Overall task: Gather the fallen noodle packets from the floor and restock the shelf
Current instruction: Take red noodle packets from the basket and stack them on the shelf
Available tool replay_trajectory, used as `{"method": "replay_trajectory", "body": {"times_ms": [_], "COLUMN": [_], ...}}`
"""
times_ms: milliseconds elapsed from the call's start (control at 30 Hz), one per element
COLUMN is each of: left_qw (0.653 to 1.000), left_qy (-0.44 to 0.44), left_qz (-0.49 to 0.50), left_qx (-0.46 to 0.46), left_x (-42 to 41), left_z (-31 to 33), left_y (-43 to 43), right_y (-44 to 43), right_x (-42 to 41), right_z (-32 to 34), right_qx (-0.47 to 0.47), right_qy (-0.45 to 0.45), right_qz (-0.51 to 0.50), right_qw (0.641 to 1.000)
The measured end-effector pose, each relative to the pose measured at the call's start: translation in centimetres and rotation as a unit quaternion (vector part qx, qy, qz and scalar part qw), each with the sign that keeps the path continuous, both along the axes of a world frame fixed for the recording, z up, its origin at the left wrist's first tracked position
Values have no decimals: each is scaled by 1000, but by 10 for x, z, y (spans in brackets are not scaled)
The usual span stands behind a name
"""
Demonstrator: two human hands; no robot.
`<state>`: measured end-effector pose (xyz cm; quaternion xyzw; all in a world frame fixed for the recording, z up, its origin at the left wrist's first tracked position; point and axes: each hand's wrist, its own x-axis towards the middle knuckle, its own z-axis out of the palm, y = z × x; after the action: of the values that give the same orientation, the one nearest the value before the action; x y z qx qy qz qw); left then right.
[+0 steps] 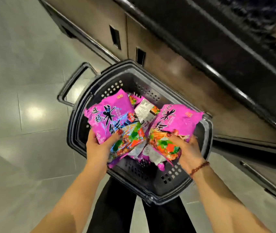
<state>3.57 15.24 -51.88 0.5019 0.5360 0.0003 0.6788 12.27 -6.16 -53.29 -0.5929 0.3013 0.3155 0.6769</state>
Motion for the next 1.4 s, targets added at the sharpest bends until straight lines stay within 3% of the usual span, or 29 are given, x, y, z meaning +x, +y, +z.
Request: {"method": "replay_trajectory", "body": {"times_ms": [100,267,533,833,1033,1267,1400], "left_qw": [999,995,974,962,955,937,941], "left_qy": [-19,-66,-171,-207,-244,-300,-298], "left_qz": [1,-32,-143,-174,-168,-177,-160], "left_qx": [-28,-69,-35,-32,-6,1,30], "left_x": [0,5,18,41,69,122,150], "left_z": [63,169,303,352,373,403,412], "left_y": [7,28,47,40,19,-22,-37], "right_y": [8,10,7,-10,-27,-46,-49], "right_x": [1,4,-7,0,35,92,124], "right_z": [71,189,325,374,393,396,388], "right_qx": [85,142,146,142,115,23,-8], "right_qy": [6,-10,-123,-193,-216,-281,-313], "right_qz": [-11,-16,-34,-57,-21,79,68], "right_qw": [996,990,981,969,969,956,947]}}
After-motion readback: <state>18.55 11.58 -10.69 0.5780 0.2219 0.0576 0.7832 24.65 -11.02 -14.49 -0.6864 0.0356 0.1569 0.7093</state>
